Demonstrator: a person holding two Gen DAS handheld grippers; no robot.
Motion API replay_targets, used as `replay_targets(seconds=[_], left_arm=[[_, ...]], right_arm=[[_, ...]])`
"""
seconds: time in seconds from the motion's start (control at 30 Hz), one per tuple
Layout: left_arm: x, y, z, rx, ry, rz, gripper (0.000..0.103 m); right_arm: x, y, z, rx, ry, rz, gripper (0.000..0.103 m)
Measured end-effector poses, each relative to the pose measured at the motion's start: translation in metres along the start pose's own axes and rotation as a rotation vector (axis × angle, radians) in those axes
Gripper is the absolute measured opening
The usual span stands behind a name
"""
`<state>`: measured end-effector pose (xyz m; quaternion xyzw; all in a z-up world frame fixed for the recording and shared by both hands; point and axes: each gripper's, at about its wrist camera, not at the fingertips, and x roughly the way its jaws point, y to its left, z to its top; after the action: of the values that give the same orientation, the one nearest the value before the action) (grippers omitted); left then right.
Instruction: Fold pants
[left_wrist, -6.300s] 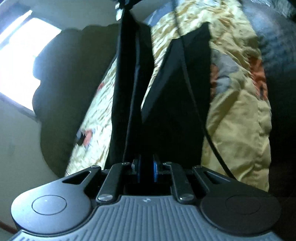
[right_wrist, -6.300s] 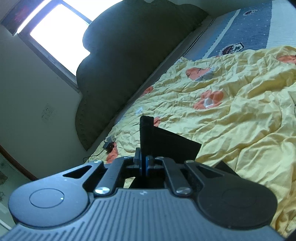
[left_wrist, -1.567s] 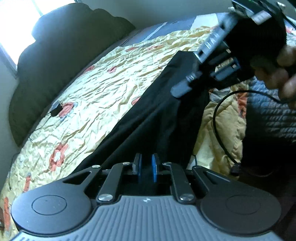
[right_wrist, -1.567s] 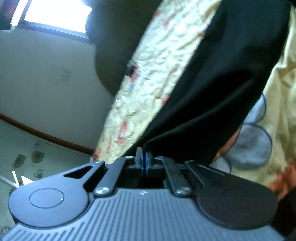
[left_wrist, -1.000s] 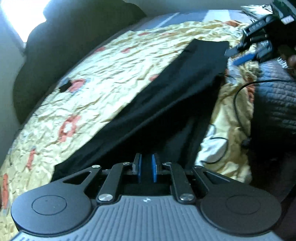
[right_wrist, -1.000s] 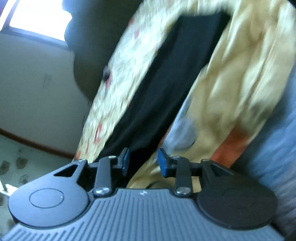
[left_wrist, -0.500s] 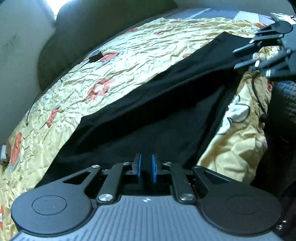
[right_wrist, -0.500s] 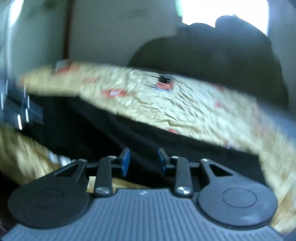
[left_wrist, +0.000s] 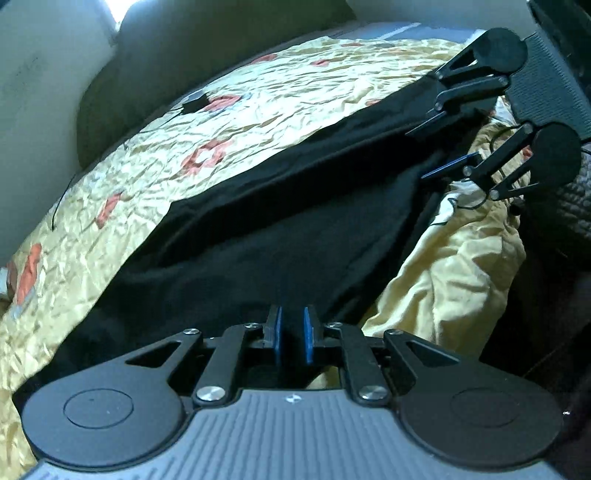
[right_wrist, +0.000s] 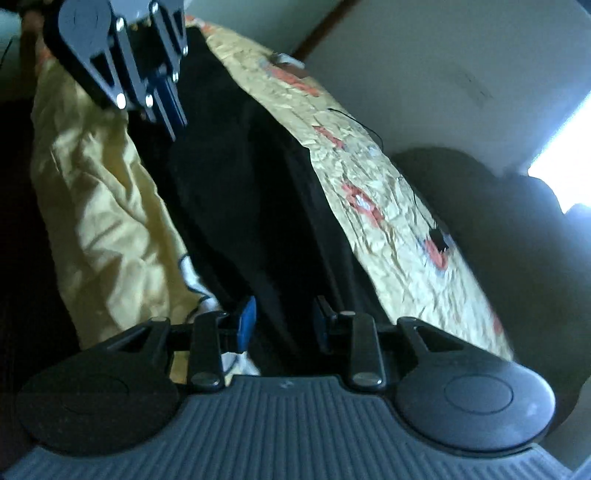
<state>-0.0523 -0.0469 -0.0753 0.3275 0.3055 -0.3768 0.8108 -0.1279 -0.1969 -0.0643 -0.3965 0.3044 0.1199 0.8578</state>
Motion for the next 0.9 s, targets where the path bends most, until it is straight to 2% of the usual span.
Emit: replay_targets(seconds=[0.1,0.17,0.27,0.3,0.33,0.37,0.47,0.63,0.7,0.77,0.8,0.83,0.9], left_arm=[[-0.002,0.002,-0.003,-0.025,-0.01,0.002,0.012],[-0.002,0.003,-0.005,-0.03,-0.021,-0.004,0.012],[0.002,0.005,-0.006,-0.049,-0.019,-0.01,0.012],[0.002,0.006,-0.005,-0.058,-0.021,-0.012,0.012],[0.001,0.006,-0.005,-0.064,-0.028,-0.014,0.012],[-0.001,0.008,-0.006,-0.066,-0.034,-0.013,0.012],[-0.012,0.01,-0.011,-0.054,-0.036,0.001,0.012],[-0.03,0.019,-0.019,-0.075,-0.047,0.048,0.012],[-0.032,0.025,-0.02,-0.104,-0.059,0.038,0.012],[-0.033,0.028,-0.022,-0.118,-0.056,0.081,0.012],[-0.034,0.031,-0.024,-0.125,-0.045,0.097,0.012],[-0.038,0.036,-0.029,-0.136,-0.038,0.111,0.012],[-0.048,0.05,-0.04,-0.179,-0.029,0.156,0.012]], right_arm=[[0.02,0.005,0.0,-0.104,0.057,-0.021,0.031],[0.018,0.012,-0.002,-0.193,0.047,-0.038,0.031],[0.022,0.018,-0.004,-0.238,0.051,-0.045,0.031],[0.022,0.021,-0.004,-0.26,0.054,-0.055,0.027],[0.022,0.024,-0.004,-0.264,0.064,-0.045,0.012],[0.022,0.026,-0.003,-0.25,0.075,-0.024,0.002],[0.016,0.038,-0.005,-0.285,0.067,-0.044,0.002],[-0.028,0.03,0.008,-0.136,-0.021,-0.021,0.003],[-0.029,0.031,0.01,-0.109,-0.004,-0.014,0.002],[-0.017,0.036,0.004,-0.126,0.012,-0.084,0.003],[-0.011,0.039,0.001,-0.14,0.044,-0.089,0.005],[-0.011,0.04,0.0,-0.152,0.065,-0.075,0.023],[-0.029,0.04,0.0,-0.135,0.012,-0.074,0.052]])
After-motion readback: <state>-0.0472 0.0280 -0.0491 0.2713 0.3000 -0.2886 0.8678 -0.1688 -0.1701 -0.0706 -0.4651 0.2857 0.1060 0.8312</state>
